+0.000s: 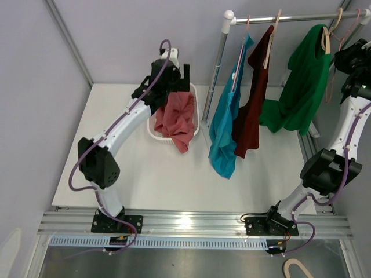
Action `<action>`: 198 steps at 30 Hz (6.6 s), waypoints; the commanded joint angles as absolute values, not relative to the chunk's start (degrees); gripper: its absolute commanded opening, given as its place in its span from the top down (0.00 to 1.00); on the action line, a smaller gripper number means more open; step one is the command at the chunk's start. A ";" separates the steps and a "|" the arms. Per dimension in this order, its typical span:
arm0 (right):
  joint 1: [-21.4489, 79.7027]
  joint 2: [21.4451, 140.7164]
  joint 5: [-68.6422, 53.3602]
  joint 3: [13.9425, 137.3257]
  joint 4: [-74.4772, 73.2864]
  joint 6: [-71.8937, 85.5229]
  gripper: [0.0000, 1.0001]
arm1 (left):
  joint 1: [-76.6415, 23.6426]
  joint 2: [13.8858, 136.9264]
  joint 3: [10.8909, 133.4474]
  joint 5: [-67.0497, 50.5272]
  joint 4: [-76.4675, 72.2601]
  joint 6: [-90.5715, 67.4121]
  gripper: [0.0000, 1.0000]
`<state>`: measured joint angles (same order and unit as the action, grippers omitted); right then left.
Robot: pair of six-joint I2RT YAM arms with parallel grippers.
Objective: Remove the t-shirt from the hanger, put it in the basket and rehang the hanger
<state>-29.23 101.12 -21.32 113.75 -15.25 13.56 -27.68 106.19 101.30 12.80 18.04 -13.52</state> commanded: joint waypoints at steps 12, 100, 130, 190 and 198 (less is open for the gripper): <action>-28.65 91.85 -19.42 119.09 -18.54 12.56 0.48 | -50.87 92.10 113.90 13.55 10.37 11.86 0.01; -17.58 104.94 -16.17 138.51 -21.88 13.71 1.00 | -61.43 113.29 122.17 -0.26 5.27 10.99 0.02; -22.67 104.31 -16.32 137.90 -23.74 13.70 0.25 | -61.44 111.00 116.11 -0.26 1.41 10.28 0.01; -17.58 109.95 -0.09 134.29 -9.14 8.09 1.00 | -60.56 107.49 105.47 -0.26 -4.30 11.78 0.00; -17.14 109.51 -1.21 134.91 -11.25 9.14 1.00 | -60.47 106.52 103.71 -0.35 -5.18 11.43 0.01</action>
<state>-17.54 112.03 -0.43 132.25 -12.19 8.62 -60.84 110.41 104.20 -0.19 -2.13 11.09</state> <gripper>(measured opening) 0.086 0.994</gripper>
